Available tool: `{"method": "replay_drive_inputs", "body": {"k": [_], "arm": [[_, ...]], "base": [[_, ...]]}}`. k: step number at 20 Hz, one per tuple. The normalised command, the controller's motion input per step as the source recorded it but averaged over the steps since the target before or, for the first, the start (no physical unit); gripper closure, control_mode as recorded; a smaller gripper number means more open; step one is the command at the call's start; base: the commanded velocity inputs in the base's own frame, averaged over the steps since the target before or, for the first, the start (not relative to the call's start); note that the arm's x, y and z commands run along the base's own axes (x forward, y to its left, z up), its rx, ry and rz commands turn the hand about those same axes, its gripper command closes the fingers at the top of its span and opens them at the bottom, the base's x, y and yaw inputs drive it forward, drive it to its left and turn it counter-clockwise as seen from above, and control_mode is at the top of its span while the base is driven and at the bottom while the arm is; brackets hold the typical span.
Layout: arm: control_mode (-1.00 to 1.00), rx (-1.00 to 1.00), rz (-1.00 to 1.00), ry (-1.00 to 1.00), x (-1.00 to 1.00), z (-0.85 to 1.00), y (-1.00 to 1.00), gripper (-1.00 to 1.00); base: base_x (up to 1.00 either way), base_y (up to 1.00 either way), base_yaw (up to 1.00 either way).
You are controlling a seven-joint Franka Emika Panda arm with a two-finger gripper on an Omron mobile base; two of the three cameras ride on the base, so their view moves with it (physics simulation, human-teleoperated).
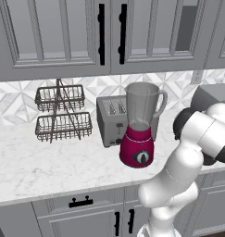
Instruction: Close the lid blender by securely placing the lid on top.
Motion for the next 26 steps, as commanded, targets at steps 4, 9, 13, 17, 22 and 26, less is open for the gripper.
{"method": "replay_drive_inputs", "body": {"k": [4, 9, 13, 17, 22, 26], "arm": [[-1.00, 0.00, 0.00, 0.00, 0.13, -0.19, 0.08, 1.00], [-1.00, 0.00, 0.00, 0.00, 0.04, -0.01, 0.00, 1.00], [-1.00, 0.00, 0.00, 0.00, 0.01, 0.00, 0.00, 1.00], [-1.00, 0.00, 0.00, 0.00, 0.00, 0.00, 0.00, 1.00], [-1.00, 0.03, 0.00, -0.31, -0.48, 0.58, 0.00, 1.00], [-1.00, 0.00, 0.00, -0.62, -0.58, 1.00, 0.05, 1.00]], "base": [[0.00, 0.00, 0.00], [0.00, 0.00, 0.00], [0.00, 0.00, 0.00], [0.00, 0.00, 0.00], [0.00, 0.00, 0.00], [0.00, 0.00, 0.00]]}}
